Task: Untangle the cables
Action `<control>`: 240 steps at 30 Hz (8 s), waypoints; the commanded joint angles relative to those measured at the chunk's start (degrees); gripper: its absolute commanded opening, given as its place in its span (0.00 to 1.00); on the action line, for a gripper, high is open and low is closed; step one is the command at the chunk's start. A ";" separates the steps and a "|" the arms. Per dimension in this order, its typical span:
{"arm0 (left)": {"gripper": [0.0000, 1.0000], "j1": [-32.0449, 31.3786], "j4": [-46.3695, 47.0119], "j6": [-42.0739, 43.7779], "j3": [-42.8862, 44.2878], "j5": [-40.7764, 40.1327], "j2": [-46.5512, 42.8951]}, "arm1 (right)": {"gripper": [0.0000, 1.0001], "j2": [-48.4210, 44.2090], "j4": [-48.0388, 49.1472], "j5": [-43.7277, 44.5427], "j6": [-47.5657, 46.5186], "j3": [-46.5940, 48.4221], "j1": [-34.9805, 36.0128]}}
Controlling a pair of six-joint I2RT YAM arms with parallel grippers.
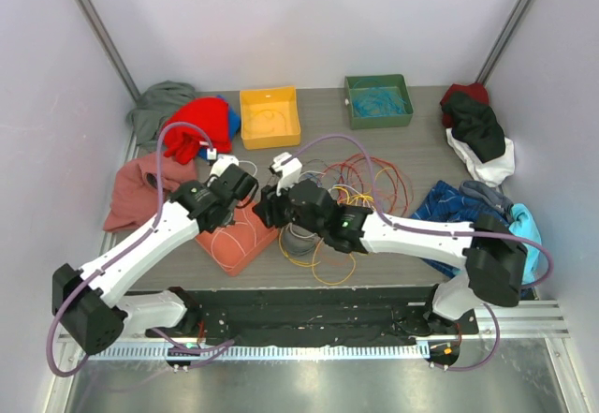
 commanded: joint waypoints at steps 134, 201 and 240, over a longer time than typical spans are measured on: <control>0.68 11.54 15.54 -6.03 -10.46 10.00 -27.25 | 0.01 24.25 -0.73 10.24 -5.48 16.52 3.14; 0.61 11.54 33.02 -11.04 -16.78 26.17 -11.87 | 0.57 16.17 5.06 -4.60 19.38 4.58 -25.95; 0.61 11.54 31.44 -11.65 -18.37 25.29 -13.72 | 0.58 15.99 8.15 -0.83 24.67 -1.32 -24.28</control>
